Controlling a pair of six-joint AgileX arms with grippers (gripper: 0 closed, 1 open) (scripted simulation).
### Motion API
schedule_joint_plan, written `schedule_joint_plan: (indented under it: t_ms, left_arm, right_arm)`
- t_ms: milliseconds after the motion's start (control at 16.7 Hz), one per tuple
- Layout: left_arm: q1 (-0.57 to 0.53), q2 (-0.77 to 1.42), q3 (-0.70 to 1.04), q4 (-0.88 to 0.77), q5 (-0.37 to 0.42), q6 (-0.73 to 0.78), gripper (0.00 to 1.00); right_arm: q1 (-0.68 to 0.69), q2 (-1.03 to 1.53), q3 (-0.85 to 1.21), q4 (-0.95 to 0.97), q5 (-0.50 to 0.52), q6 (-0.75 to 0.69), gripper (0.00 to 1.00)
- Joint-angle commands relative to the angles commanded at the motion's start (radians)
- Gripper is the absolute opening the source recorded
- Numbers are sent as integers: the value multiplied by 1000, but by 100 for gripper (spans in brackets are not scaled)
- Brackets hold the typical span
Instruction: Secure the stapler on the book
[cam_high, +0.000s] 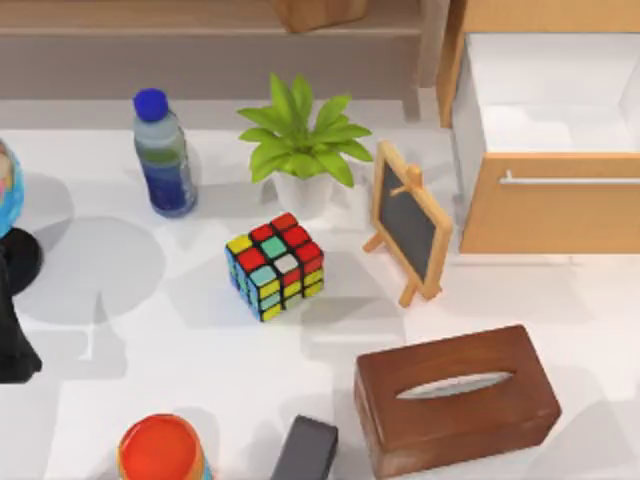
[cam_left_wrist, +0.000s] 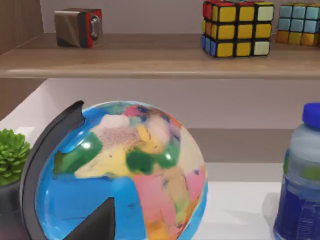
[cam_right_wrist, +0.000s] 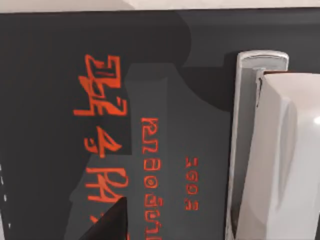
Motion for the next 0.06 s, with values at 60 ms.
schedule_joint_plan:
  t_ms: [60]
  left_arm:
    - [0,0,0,0,0,0,100]
  right_arm:
    - [0,0,0,0,0,0,100]
